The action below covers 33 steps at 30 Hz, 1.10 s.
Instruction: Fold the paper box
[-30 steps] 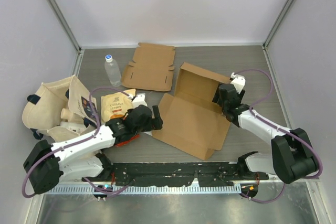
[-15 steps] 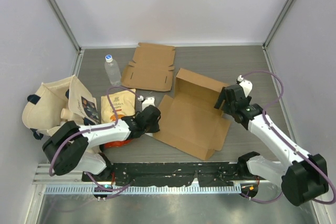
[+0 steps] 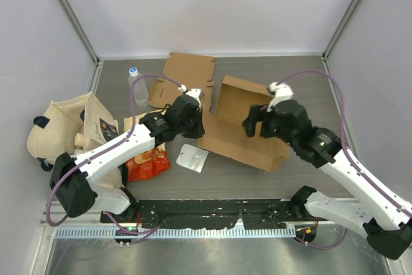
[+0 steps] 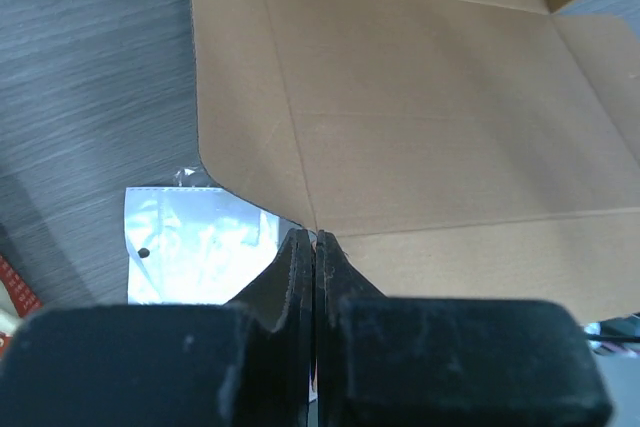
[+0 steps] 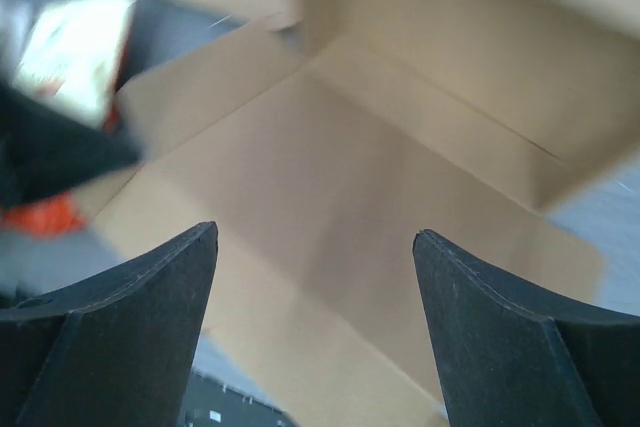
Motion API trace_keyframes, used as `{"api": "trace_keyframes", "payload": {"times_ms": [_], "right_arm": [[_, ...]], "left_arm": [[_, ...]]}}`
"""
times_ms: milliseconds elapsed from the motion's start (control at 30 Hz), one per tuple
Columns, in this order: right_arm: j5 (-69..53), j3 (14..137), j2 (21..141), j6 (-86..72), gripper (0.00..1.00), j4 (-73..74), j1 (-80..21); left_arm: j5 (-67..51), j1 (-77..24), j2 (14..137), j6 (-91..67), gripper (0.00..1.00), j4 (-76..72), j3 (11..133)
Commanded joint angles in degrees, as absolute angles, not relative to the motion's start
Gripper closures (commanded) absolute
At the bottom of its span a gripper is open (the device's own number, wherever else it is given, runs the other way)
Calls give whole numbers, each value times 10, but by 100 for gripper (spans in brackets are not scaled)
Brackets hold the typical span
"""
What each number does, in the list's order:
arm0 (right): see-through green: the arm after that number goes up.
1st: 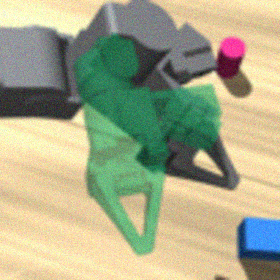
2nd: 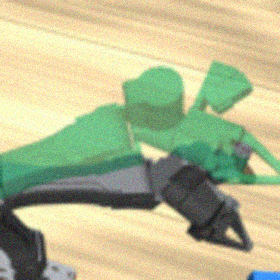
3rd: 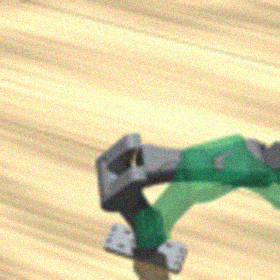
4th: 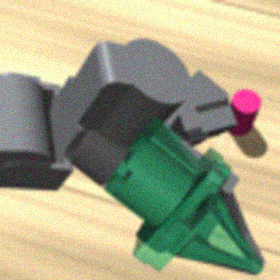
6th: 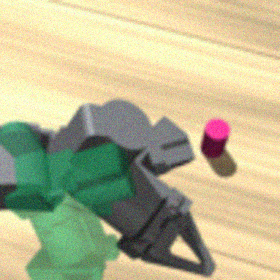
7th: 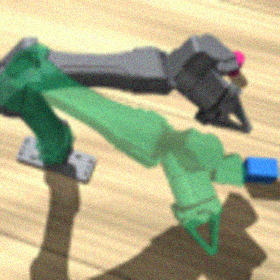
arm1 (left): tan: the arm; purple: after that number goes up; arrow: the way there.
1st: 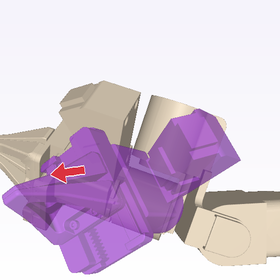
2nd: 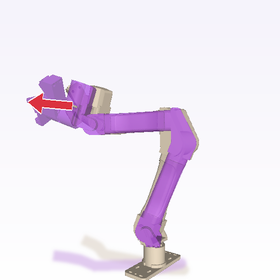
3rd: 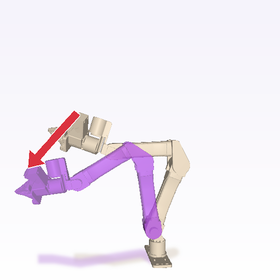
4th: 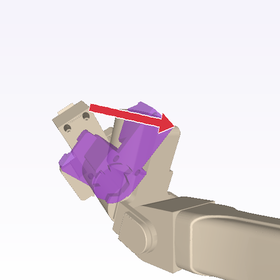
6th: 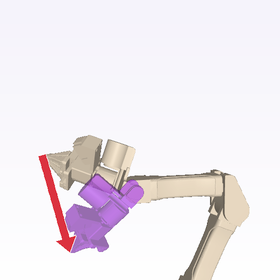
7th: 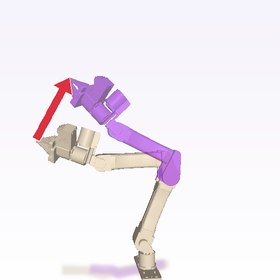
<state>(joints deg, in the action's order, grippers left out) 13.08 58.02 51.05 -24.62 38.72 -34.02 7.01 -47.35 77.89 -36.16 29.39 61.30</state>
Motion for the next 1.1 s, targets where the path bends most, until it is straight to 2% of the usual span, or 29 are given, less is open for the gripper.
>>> {"api": "trace_keyframes", "payload": {"times_ms": [0, 100, 233, 433, 567, 633, 667, 867, 933, 967, 1000, 1033, 1067], "right_arm": [[77, 592, 538, -128, 15, 324, -504], [104, 598, 574, -75, 14, 310, -577], [107, 614, 635, -33, 15, 340, -596], [161, 580, 641, -60, 18, 317, -633], [320, 582, 687, -83, 27, 334, -685], [376, 584, 719, -86, 26, 352, -723], [449, 591, 733, -93, 24, 363, -735], [540, 607, 750, -96, 22, 380, -764], [586, 614, 767, -100, 29, 389, -760], [607, 620, 779, -119, 36, 401, -759], [644, 626, 786, -131, 58, 428, -759], [658, 640, 801, -141, 72, 440, -758], [670, 647, 804, -170, 91, 453, -757]], "left_arm": [[-34, -442, 773, -330, 100, 395, 694], [-65, -434, 810, -316, 100, 455, 751], [-81, -433, 827, -306, 100, 472, 774], [-86, -414, 824, -308, 100, 484, 786], [-95, -405, 831, -305, 100, 492, 800], [-113, -396, 835, -308, 100, 493, 802], [-127, -386, 836, -309, 100, 493, 803], [-130, -377, 837, -297, 100, 512, 823], [-131, -378, 837, -288, 100, 513, 828], [-128, -378, 837, -284, 100, 520, 830], [-120, -378, 835, -279, 100, 524, 831], [-113, -378, 831, -268, 98, 526, 834], [-100, -378, 824, -265, 88, 526, 833]]}}
